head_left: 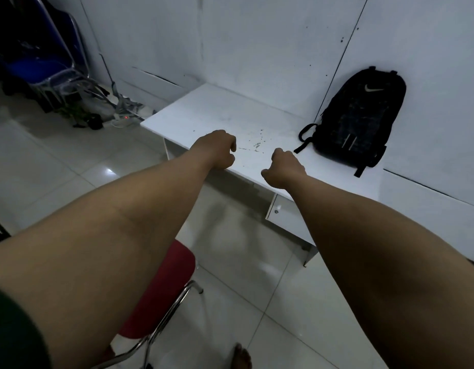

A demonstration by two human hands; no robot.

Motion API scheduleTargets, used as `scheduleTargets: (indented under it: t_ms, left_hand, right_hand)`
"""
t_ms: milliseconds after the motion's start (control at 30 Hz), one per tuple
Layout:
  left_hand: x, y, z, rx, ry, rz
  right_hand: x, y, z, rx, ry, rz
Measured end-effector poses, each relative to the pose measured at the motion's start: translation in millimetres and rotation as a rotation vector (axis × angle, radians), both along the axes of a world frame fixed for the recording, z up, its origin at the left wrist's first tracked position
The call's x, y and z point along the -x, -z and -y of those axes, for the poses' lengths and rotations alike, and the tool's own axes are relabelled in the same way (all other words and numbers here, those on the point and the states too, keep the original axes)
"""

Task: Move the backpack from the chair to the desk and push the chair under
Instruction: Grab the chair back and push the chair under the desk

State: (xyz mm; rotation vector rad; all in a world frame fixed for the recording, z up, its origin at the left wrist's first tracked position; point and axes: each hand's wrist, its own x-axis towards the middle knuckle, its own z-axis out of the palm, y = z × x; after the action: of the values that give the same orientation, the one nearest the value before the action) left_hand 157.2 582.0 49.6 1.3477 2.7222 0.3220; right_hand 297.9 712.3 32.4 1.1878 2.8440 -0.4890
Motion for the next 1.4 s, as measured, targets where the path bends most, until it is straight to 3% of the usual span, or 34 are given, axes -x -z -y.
scheduleTargets:
  t_ms: [300, 500, 1033, 1400]
  left_hand:
    - [24, 2, 112, 0.037, 0.049, -0.013]
    - [38, 12, 188, 0.091, 0.208, -0.037]
    - [89, 24, 287, 0.003, 0.184, 0.011]
    - [158, 46, 380, 0.069, 0.397, 0.025]
  right_hand:
    - [21, 9, 117, 0.019, 0.072, -0.035]
    - [33, 17, 201, 0.056, 0.143, -0.04]
    - [67, 23, 298, 0.043, 0.166, -0.043]
    - [127, 44, 413, 0.1, 0.379, -0.031]
